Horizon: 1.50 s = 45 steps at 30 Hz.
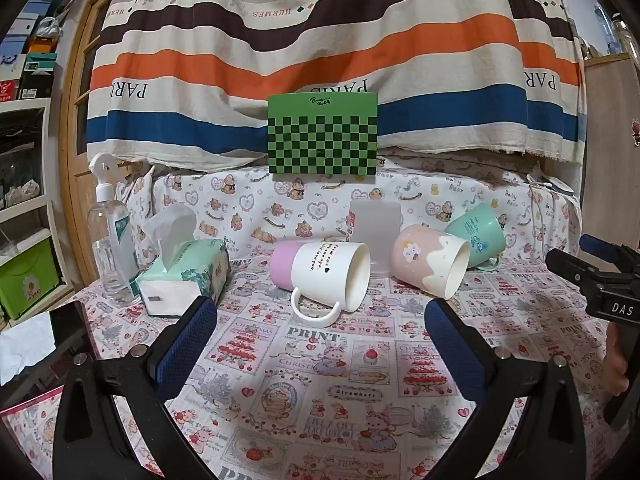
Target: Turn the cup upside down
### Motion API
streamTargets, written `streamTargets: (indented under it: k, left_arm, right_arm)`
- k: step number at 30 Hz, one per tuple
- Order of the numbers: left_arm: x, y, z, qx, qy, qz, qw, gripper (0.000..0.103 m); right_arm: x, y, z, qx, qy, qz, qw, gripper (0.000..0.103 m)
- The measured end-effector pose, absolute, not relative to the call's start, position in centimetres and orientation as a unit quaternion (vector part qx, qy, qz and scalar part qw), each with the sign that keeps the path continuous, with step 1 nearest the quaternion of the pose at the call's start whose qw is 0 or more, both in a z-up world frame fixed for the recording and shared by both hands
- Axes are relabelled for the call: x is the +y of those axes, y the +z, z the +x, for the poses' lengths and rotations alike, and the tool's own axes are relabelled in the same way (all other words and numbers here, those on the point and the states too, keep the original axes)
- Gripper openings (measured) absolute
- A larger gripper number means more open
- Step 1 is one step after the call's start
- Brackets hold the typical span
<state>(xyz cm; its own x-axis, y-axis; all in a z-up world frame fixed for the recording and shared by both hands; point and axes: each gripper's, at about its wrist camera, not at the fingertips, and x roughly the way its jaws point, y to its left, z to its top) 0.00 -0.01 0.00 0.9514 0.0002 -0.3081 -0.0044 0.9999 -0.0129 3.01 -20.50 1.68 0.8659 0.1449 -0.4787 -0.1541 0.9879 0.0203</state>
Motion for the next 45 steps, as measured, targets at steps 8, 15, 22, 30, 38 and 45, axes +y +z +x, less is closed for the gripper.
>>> streamTargets:
  k: [8,15,22,30,38,45]
  left_arm:
    - [0.00,0.00,0.00,0.157,0.001,-0.007,0.988,0.103]
    - [0.00,0.00,0.00,0.157,0.001,-0.007,0.988,0.103]
    - [0.00,0.00,0.00,0.157,0.001,-0.007,0.988,0.103]
    - [0.00,0.00,0.00,0.157,0.001,-0.007,0.988,0.103]
    - [0.00,0.00,0.00,0.157,0.001,-0.007,0.988,0.103]
    - [0.00,0.00,0.00,0.157,0.001,-0.007,0.988,0.103]
  right_arm:
    - [-20.57,1.70,3.02,0.252,0.078,-0.002,0.965,0.103]
    - [-20.53,1.69,3.04,0.253,0.078,-0.003,0.964,0.103]
    - [-20.55,1.72,2.99,0.254,0.078,-0.004,0.964,0.103]
    - [-20.55,1.73,3.01,0.255,0.078,-0.004,0.964,0.103]
    - [-20.53,1.72,3.03,0.255,0.078,-0.004,0.964,0.103]
    - [-20.53,1.73,3.02,0.255,0.078,-0.004,0.964,0.103]
